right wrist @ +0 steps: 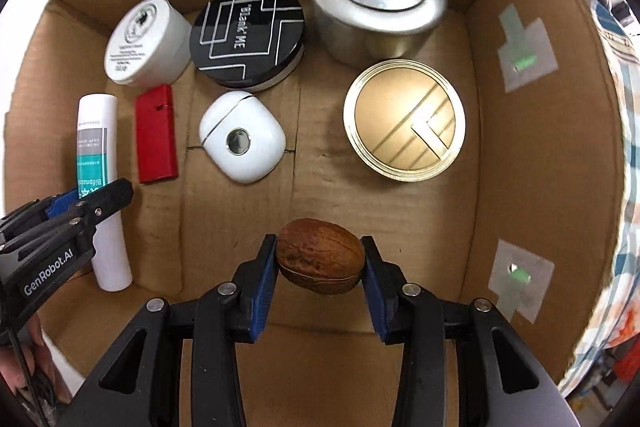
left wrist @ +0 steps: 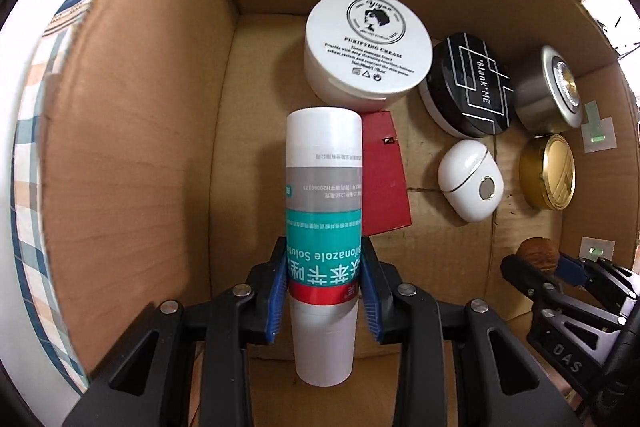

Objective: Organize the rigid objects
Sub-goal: 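Carry the tube and walnut into the box and open both tools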

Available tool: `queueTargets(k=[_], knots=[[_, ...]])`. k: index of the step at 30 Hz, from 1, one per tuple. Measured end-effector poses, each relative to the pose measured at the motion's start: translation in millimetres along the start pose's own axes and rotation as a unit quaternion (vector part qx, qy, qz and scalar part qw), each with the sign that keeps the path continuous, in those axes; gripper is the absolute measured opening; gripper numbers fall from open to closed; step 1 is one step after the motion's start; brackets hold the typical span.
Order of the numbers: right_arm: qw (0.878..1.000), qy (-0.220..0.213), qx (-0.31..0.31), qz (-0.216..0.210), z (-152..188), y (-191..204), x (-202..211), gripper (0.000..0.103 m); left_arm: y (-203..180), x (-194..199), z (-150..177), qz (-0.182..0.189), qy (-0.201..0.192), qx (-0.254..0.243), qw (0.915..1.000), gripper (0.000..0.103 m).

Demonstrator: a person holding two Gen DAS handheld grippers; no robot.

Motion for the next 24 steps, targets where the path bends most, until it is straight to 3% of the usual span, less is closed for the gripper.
queueTargets(k=[10,12,15,17,24], knots=[[0.999,0.029,0.002,0.035,-9.8,8.2,-26.1,0.043,9.0,-6.8,-1.6,0.008,0.019,0.007,0.9998,0.031],[0.999,0.033,0.001,0.037,-8.2,9.2,-28.4,0.044,9.6,-5.1,-2.7,0.006,0.019,0.007,0.9998,0.037],[0.999,0.037,-0.004,0.036,-9.8,11.9,-33.8,0.053,8.6,1.8,-7.9,0.008,0.013,0.007,0.9999,0.05],[0.999,0.035,-0.007,0.032,-11.1,13.1,-32.7,0.065,2.9,6.4,-10.4,0.006,0.01,0.002,0.9999,0.055],[0.999,0.003,-0.012,0.033,-17.3,7.9,-8.7,0.088,-15.2,19.8,-16.1,-0.002,-0.007,0.003,1.0,0.075]])
Point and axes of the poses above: each gripper's, at about its wrist camera, not at the fingertips, and x roughly against the way its jaws point, y to its left, z to its underside, the point moved 2 cm from there along -x, roughly the way its jaws point, and after that the axes turned 13 degrees about -x, right-handed, at the moved point
